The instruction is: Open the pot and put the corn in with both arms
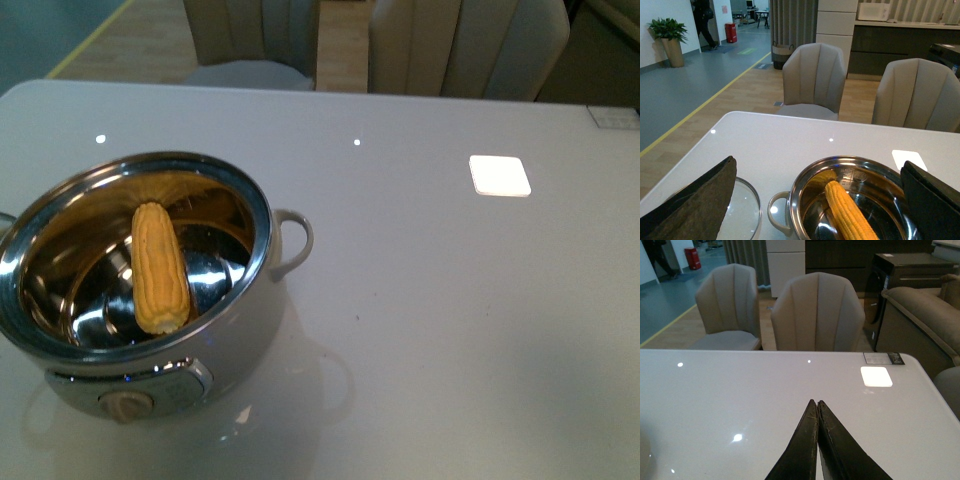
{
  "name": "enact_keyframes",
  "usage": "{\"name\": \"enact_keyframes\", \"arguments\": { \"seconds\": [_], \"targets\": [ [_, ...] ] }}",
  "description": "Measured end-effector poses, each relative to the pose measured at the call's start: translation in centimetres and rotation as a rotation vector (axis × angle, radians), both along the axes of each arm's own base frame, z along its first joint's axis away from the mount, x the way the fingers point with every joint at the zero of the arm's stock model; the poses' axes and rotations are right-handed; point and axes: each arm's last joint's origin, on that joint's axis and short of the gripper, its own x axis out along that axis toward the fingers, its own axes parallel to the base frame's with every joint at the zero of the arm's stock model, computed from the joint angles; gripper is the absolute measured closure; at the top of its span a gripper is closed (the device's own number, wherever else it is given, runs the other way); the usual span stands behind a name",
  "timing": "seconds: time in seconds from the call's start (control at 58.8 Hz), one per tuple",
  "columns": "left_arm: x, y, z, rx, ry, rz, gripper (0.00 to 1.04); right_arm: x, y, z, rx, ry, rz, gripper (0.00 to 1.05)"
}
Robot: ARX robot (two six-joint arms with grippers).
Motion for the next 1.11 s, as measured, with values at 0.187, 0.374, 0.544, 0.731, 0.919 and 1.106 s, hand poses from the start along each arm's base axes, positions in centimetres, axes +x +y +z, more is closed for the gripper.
{"name": "enact_keyframes", "arguments": {
  "seconds": [0.187, 0.374, 0.544, 0.731, 0.919, 1.106],
  "targets": [
    [0.0, 0.0, 0.0, 0.0, 0.0, 0.0, 0.07, -0.9, 0.0, -0.7, 0.0, -0.012, 0.004, 1.03],
    [0.0, 0.0, 0.0, 0.0, 0.0, 0.0, 0.07, -1.7, 0.0, -0.4, 0.0, -0.025, 0.004, 1.03],
    [0.0, 0.0, 0.0, 0.0, 0.0, 0.0, 0.07, -2.4, 0.0, -0.3, 0.0, -0.028, 0.004, 1.03],
    [0.0, 0.0, 0.0, 0.0, 0.0, 0.0, 0.07, -3.0, 0.0, -0.3, 0.0, -0.029, 0.004, 1.03],
    [0.0, 0.0, 0.0, 0.0, 0.0, 0.0, 0.07, -3.4, 0.0, -0.3, 0.0, -0.029, 0.003, 1.03],
    [0.0, 0.0, 0.0, 0.0, 0.0, 0.0, 0.07, -3.7, 0.0, -0.3, 0.0, -0.028, 0.004, 1.03]
  ]
}}
